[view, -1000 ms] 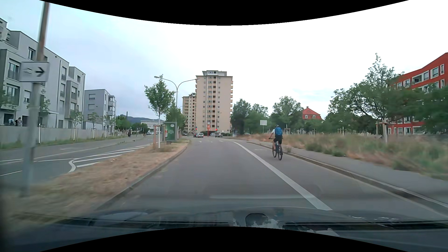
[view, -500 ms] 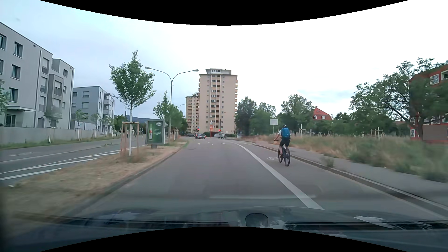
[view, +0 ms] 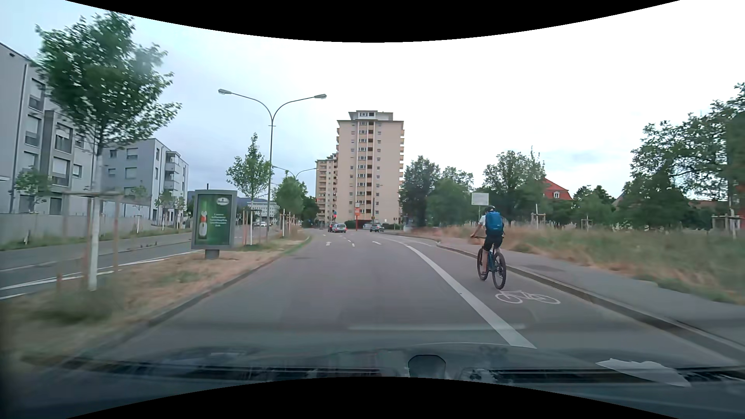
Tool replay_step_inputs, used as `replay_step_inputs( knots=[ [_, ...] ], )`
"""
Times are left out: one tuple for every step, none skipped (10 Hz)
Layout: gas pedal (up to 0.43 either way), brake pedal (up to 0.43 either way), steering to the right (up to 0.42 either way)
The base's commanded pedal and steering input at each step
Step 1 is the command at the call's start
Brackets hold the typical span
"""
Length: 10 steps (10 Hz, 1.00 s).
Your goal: Follow the waypoints while adhering to traffic rules and regulations
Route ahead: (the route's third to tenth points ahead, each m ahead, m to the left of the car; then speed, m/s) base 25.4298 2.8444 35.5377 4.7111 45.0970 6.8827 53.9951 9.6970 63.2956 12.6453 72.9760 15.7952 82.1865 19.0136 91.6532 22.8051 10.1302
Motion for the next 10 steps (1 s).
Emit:
replay_step_inputs(
  knots=[
    [0.0,0.0,-0.024],
    [0.0,0.0,-0.024],
    [0.0,0.0,-0.024],
    [0.0,0.012,-0.024],
    [0.0,0.043,-0.024],
    [0.0,0.061,-0.024],
    [0.0,0.073,-0.024],
    [0.0,0.073,-0.024],
    [0.0,0.079,-0.024],
    [0.0,0.079,-0.024]
  ],
)
